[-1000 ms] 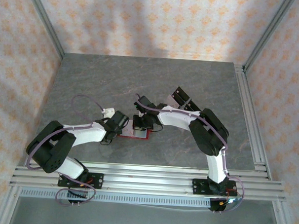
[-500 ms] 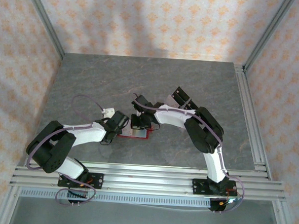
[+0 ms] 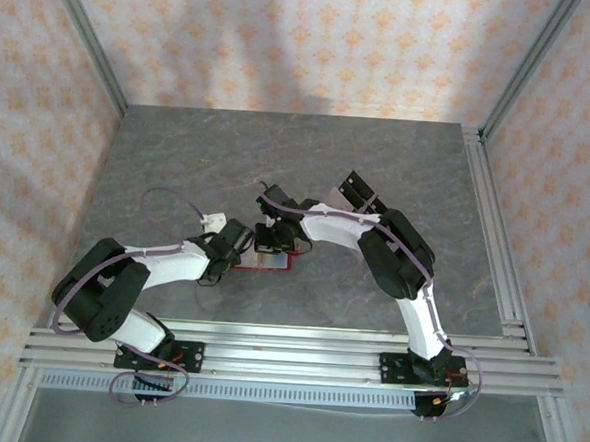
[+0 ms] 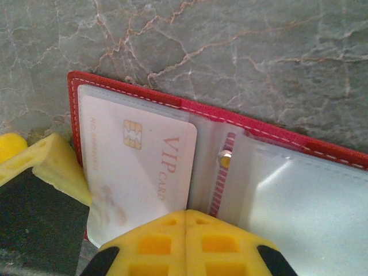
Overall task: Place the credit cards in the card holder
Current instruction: Insert the credit card into the card slot.
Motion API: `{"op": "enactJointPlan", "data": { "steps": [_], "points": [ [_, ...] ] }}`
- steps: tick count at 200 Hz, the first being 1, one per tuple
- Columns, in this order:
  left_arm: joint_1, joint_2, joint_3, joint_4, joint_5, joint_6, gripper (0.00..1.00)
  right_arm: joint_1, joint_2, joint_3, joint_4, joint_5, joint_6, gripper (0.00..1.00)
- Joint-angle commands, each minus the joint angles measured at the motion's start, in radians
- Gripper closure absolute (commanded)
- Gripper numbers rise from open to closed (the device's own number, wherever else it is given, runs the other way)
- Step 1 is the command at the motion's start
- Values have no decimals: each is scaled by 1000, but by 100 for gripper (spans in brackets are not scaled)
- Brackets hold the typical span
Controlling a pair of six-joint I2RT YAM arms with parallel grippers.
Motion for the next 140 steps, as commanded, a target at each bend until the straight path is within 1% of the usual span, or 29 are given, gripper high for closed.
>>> {"op": "enactJointPlan", "data": {
  "steps": [1,27,31,40,59,75,96,140],
  "points": [
    [-38,51,-38,34,189,-40,46,7,9,29,13,-34,5,100],
    [-38,41,-45,27,183,-43,46,4,-70,-5,24,-13,11,100],
    [-38,38,-45,27,183,-43,46,3,-86,-12,23,-9,11,99],
    [-37,34,-47,25,182,-45,46,-3,-125,-32,25,0,14,92],
    [-38,27,-52,24,183,-43,46,-19,-206,-75,11,30,10,75],
    [-38,22,-57,21,186,-44,46,-37,-262,-118,-5,60,9,65],
    [-41,13,-64,25,187,-52,46,-50,-300,-168,-29,94,5,62],
    [-60,-8,-79,26,188,-74,46,-50,-306,-250,-17,105,16,60]
  ]
}}
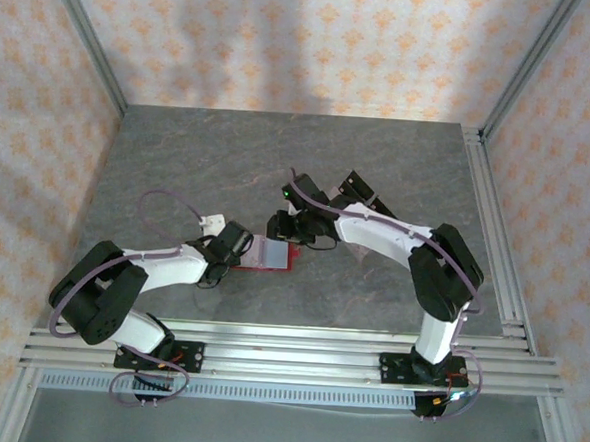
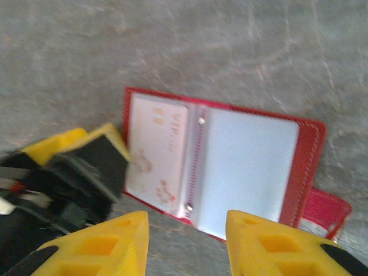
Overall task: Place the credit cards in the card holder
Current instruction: Insert the credit card into the card slot.
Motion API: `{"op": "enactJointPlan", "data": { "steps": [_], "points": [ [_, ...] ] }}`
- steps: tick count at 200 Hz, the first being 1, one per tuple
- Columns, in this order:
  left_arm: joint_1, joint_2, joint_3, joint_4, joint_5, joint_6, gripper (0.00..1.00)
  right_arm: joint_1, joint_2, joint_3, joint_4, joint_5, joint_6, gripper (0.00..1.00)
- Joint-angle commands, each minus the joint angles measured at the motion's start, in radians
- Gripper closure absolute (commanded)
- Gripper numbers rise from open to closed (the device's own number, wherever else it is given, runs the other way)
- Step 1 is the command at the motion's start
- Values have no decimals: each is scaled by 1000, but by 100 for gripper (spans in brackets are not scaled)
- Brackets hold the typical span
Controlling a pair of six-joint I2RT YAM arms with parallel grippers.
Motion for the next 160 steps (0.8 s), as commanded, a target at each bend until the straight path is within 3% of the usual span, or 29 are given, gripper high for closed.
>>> {"op": "enactJointPlan", "data": {
  "steps": [1,82,160],
  "points": [
    [-48,15,-44,-14,198,-56,46,6,3,-51,-20,39,8,60],
    [-116,-22,-53,-21,186,-112,47,19,35,-102,-7,53,5,61],
    [-118,-11,-55,-12,181,-107,47,30,55,-82,-53,122,-46,60]
  ]
}}
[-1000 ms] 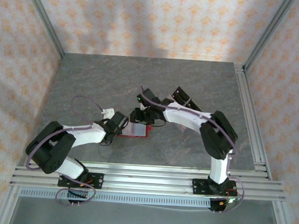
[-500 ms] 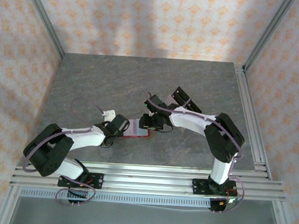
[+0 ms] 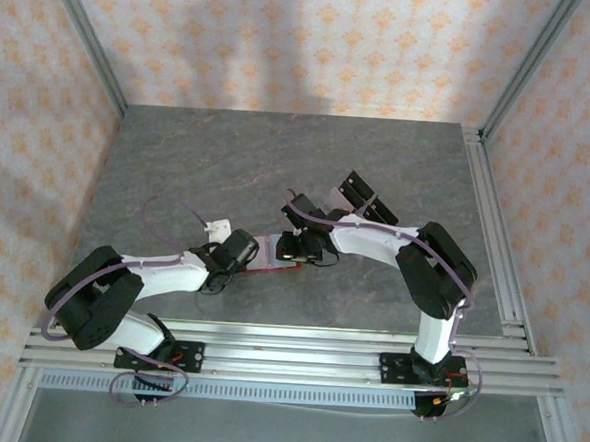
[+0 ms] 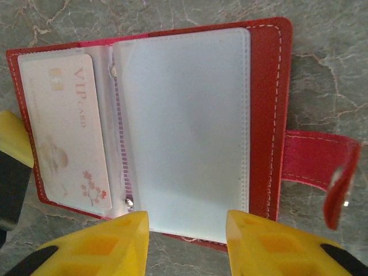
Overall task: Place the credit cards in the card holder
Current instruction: Insert the credit card into the card slot, then flip over the card slot on the card holder.
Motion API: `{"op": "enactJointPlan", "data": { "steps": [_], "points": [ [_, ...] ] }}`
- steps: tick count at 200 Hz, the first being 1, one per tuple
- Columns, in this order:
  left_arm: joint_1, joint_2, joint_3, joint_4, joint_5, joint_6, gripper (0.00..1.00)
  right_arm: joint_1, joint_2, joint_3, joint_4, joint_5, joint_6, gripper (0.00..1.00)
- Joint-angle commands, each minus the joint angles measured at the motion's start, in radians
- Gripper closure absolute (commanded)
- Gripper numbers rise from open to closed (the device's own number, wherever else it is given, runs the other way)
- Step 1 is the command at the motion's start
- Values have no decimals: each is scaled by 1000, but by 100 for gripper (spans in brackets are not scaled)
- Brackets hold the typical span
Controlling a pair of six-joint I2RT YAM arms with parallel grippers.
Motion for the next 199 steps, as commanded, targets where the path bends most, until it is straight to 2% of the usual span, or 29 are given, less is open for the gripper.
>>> {"op": "enactJointPlan", "data": {
  "steps": [1,44,78,146,199],
  "points": [
    [-34,21,-29,-25,180,-48,47,6,20,17,-39,59,-40,60],
    [-34,33,-28,-16,183,-47,47,4,64,148,-127,141,-166,53],
    [-33,39,-26,-13,185,-46,47,-13,137,243,-177,154,-231,50],
    [-34,39,-28,-12,183,-45,47,-33,207,306,-192,160,-268,47],
    [-34,39,-25,-15,183,-44,47,-34,189,326,-188,157,-267,48]
  ]
}}
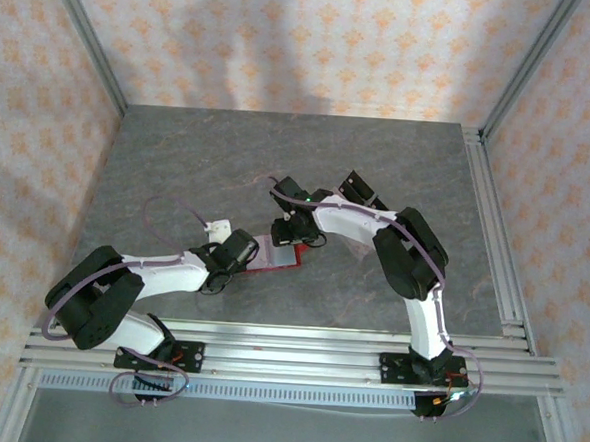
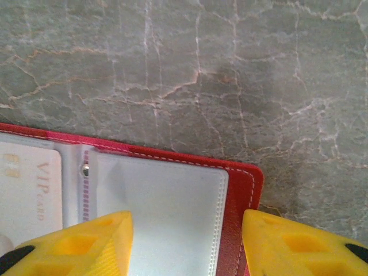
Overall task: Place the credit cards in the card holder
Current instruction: Flip over the card slot on the card holder.
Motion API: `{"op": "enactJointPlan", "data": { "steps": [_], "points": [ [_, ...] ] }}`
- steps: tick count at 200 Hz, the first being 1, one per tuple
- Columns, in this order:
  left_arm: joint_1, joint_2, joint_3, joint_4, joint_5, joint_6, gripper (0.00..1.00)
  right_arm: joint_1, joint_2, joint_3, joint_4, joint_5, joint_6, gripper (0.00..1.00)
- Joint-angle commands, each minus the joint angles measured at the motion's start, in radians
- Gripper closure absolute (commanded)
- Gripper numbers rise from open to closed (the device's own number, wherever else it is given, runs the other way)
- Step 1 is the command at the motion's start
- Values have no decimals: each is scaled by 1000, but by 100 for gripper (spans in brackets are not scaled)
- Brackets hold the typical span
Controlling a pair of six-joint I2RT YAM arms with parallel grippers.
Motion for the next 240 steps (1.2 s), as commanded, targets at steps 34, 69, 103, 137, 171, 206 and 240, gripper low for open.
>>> {"op": "enactJointPlan", "data": {
  "steps": [34,69,103,137,171,206,240],
  "points": [
    [-34,33,-22,-22,183,-45,47,0,-70,21,-11,24,3,48],
    [-34,35,-21,-26,180,-43,47,8,-77,44,-29,22,-3,48],
    [-34,35,-20,-26,180,-44,47,12,-44,86,-56,25,-19,48],
    [-34,35,-18,-30,181,-42,47,12,6,118,-68,31,-32,48],
    [-34,31,-17,-32,179,-42,47,12,49,140,-68,28,-32,49],
    [-34,31,-17,-32,180,-42,47,13,70,138,-68,31,-33,49],
    [-34,32,-16,-32,178,-40,47,12,72,108,-55,28,-32,50]
  ]
}}
